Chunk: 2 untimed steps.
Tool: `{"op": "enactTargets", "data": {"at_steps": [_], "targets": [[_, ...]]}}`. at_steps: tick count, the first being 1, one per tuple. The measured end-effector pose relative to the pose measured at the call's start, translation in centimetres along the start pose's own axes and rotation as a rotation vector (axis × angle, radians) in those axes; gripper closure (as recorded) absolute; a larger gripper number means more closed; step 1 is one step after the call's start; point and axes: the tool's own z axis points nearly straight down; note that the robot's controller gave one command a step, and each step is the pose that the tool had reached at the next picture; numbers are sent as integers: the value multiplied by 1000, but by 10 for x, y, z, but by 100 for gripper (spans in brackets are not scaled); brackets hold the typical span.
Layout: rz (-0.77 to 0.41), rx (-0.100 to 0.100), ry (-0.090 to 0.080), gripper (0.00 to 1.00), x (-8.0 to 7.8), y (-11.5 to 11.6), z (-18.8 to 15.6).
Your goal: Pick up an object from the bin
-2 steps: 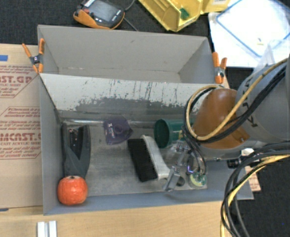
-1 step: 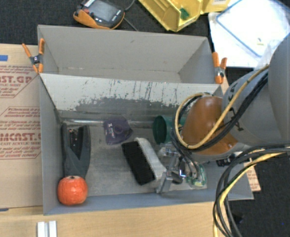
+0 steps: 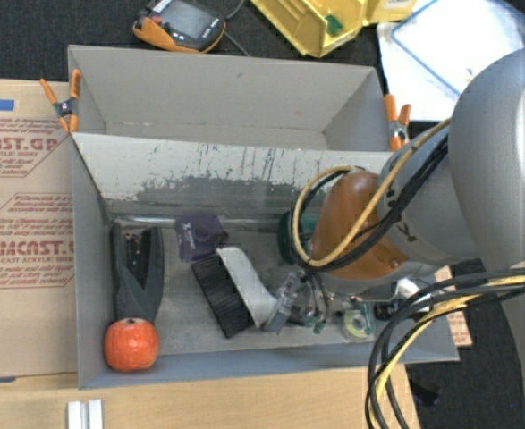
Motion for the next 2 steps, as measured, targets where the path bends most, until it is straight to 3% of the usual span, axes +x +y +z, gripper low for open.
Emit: {"op": "enactTargets", "data": {"at_steps": [2], "targets": [[-1,2,5,100,2,-1,-14]]}}
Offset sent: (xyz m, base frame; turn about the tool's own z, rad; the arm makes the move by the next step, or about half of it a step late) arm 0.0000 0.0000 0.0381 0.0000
